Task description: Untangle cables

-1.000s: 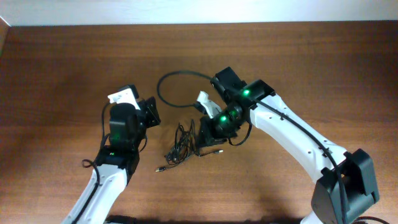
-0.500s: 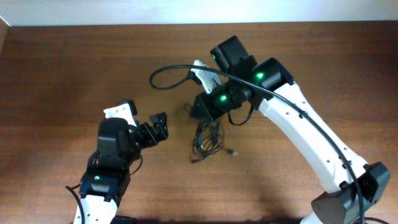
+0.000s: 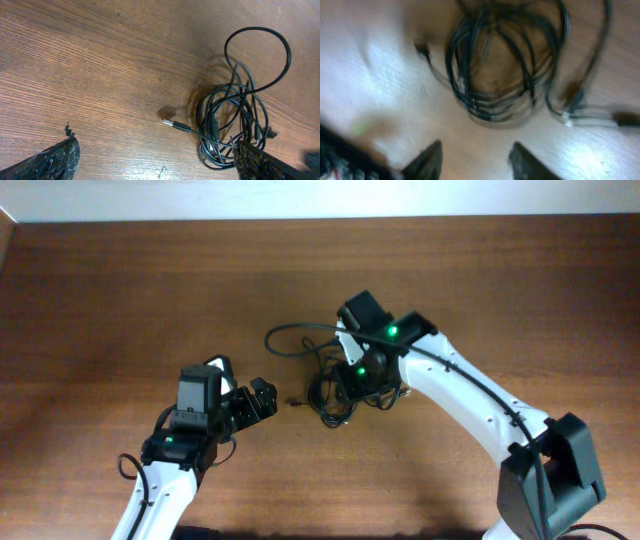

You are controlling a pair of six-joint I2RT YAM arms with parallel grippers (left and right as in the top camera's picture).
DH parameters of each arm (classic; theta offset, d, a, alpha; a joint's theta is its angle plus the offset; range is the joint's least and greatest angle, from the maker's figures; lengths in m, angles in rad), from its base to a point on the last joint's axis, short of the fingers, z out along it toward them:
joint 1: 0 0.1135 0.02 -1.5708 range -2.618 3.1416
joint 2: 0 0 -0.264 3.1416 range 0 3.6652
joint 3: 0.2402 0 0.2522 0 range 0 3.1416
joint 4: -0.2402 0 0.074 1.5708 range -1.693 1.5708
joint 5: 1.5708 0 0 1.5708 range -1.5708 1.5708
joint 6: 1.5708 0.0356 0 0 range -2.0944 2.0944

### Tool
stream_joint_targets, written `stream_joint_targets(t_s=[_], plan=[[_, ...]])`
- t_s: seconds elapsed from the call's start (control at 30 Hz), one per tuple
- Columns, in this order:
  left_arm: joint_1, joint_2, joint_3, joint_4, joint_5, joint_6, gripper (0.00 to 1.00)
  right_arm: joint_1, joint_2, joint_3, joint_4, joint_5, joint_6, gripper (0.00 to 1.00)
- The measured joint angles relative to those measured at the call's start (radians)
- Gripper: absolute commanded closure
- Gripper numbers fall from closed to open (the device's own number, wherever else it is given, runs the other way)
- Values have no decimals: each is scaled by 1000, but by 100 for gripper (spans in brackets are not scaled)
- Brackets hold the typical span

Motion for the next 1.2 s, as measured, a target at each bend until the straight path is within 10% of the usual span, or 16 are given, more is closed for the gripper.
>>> stream_joint_targets(t_s=[0.3,0.47,0.57,1.07,1.2], plan=[[0,6,0,0,0,0,1,0,83,-129,312,-170,69,76],[0,6,0,0,0,0,1,0,193,-132,348,-211,81,69],[0,6,0,0,0,0,1,19,246,-123,373,-248,90,96],[0,6,0,0,0,0,1,82,-184,178,-77,-92,80,96],[0,6,0,0,0,0,1,82,-173,172,-85,-115,31,72]])
